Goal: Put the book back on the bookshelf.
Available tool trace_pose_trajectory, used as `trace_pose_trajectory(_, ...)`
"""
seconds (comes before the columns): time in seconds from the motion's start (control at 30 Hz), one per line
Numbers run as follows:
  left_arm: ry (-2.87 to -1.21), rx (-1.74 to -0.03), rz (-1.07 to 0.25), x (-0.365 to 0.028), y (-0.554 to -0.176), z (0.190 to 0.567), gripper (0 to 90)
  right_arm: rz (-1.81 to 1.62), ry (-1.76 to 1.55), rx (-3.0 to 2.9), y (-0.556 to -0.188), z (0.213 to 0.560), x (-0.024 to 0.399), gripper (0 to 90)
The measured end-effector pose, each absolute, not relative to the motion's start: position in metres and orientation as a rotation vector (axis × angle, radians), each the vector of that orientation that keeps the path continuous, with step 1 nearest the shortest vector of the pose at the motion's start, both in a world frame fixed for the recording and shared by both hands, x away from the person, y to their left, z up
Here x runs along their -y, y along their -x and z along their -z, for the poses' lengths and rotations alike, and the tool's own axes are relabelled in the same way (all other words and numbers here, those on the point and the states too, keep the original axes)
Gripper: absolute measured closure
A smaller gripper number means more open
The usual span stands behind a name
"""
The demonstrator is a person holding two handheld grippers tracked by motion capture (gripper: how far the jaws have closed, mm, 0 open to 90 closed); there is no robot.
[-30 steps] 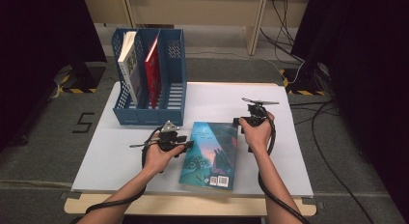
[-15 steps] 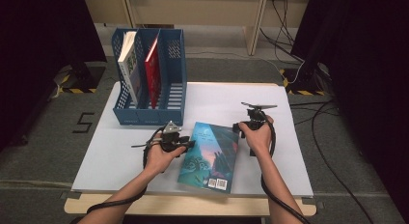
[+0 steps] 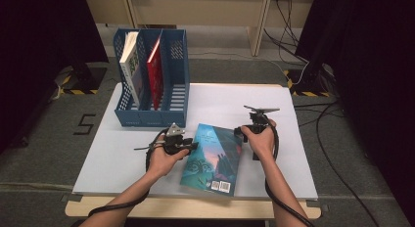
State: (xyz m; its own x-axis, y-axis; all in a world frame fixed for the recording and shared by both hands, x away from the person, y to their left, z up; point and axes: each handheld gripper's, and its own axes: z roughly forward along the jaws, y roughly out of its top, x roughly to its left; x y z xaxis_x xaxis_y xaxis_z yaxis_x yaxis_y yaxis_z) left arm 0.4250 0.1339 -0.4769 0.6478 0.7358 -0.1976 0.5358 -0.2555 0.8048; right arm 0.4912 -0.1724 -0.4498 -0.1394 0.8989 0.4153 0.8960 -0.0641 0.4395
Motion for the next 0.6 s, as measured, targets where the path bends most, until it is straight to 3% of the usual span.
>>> trace_pose_trajectory(0.6, -1.929, -1.009, -0.256, -0.1343, -0.426, 0.4769, 63.9, -1.052, -2.113, -2.159, -0.4889, 0.4595, 0.1732, 43.1)
